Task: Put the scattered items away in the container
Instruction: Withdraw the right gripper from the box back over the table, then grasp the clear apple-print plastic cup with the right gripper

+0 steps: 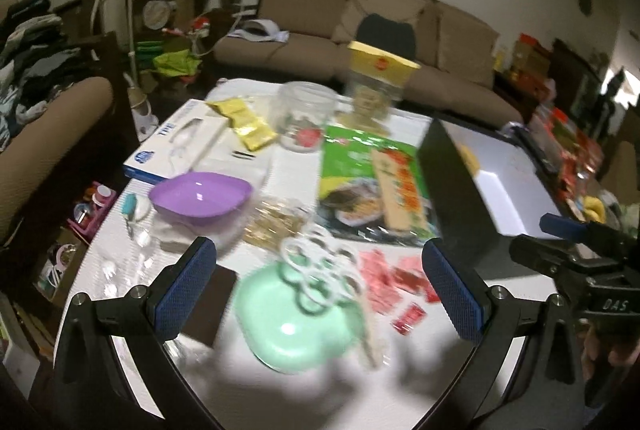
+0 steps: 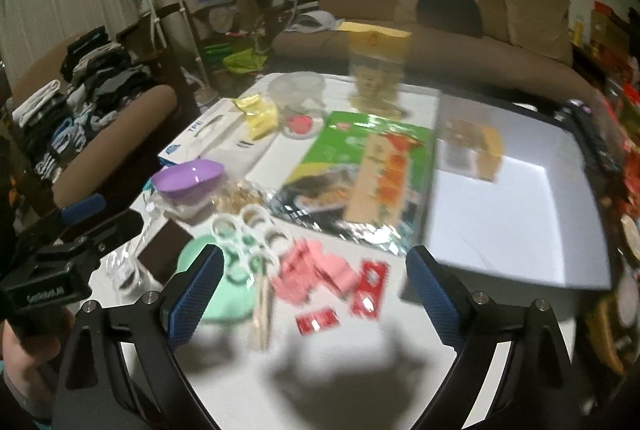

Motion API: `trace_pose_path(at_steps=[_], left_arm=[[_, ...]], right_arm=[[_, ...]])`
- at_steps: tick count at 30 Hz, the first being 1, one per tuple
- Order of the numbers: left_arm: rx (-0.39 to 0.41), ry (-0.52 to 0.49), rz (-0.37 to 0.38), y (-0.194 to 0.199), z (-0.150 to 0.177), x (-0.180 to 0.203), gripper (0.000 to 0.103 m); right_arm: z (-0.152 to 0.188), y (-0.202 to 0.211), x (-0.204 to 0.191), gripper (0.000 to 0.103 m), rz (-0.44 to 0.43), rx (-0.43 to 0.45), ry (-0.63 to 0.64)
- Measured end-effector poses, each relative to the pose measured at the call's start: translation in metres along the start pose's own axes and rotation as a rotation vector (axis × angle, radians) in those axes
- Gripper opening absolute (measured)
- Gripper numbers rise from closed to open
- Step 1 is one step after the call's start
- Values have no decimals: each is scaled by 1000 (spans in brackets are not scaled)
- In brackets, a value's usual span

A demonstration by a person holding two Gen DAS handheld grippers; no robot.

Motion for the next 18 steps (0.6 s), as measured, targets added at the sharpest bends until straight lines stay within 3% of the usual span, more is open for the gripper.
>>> trace_pose_path(at_steps=[9, 18], left_arm=[[9, 184, -8, -56, -38, -63, 103], [-3, 346, 58, -92, -53, -107, 103]], right_arm=[[-75, -126, -11, 101, -58, -17, -36], [-130, -242, -11, 101, 13, -111, -7]])
Point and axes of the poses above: each gripper's, at about its wrist camera, not at the fingertips, and y roughly against the way its jaws point, x to its right, z to its underside, the point moved 6 cm from there along -y, roughly the way its jaws point, and after that the axes turned 7 degrees about y, right-handed, at the moved point
